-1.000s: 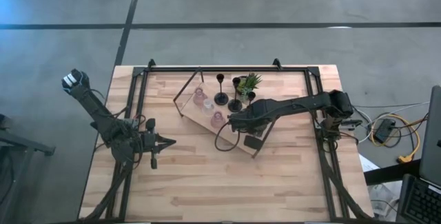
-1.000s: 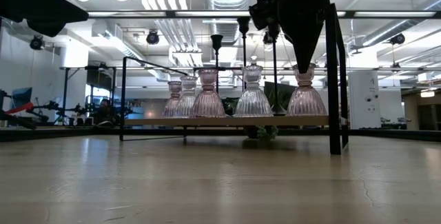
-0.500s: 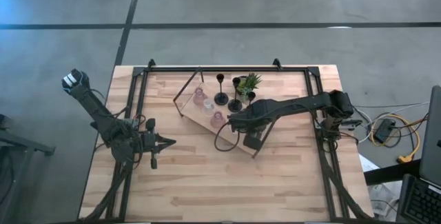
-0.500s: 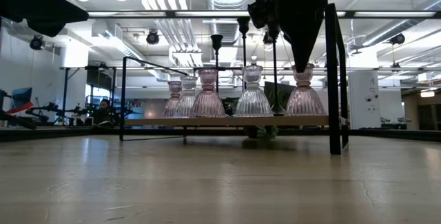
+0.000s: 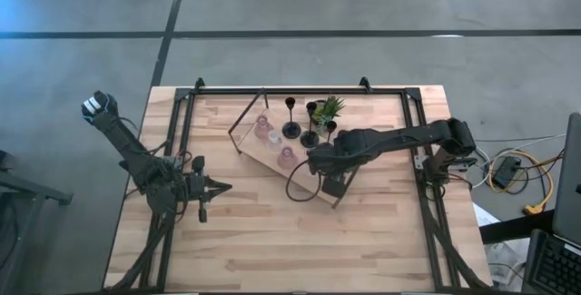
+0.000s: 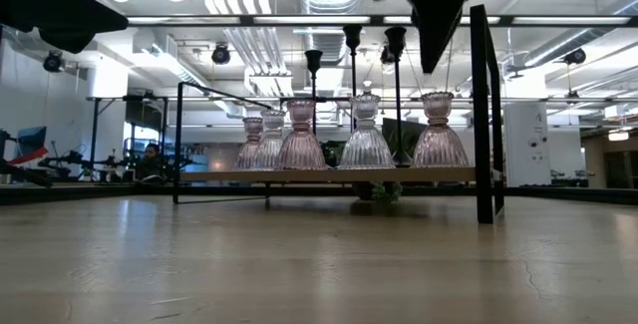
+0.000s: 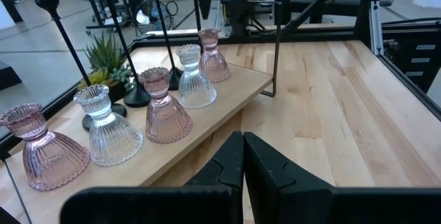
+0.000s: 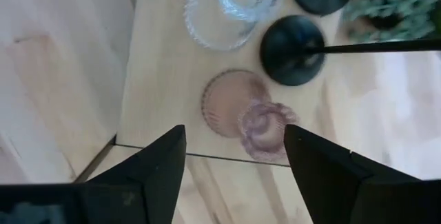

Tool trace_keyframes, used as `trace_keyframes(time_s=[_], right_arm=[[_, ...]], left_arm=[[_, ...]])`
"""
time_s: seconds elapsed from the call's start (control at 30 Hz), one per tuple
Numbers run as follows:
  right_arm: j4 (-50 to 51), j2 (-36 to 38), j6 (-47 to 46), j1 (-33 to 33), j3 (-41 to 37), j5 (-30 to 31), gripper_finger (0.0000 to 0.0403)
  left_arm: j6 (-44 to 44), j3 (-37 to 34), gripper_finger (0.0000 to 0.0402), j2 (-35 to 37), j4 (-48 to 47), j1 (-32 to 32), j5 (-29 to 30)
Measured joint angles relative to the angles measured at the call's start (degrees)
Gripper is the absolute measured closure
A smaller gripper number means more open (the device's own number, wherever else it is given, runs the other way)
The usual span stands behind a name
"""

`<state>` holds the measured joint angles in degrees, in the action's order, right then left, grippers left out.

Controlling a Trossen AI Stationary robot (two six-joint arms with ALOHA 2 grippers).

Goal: Pick & Place candle stick holders
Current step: Return to Home Position

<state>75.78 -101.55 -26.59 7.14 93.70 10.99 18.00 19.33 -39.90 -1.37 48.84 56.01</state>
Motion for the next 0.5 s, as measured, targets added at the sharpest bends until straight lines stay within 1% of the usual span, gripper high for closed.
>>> trace_keyframes(time_s=[0.2,0.37,0.5], right_arm=[[1.9,2.7,0.4,2.5,4.1,3.9,0.0171],[2.0,4.9,0.5,5.3,8.5,4.2,0.0187],[1.8,6.5,-1.3,8.4,12.5,4.0,0.0209]], left_arm=[[0.0,0.0,0.0388,0.0,-0.2,0.0,0.0],[0.0,0.0,0.0388,0.0,-0.3,0.0,0.0],[0.0,0.0,0.0388,0.0,-0.4,0.0,0.0]])
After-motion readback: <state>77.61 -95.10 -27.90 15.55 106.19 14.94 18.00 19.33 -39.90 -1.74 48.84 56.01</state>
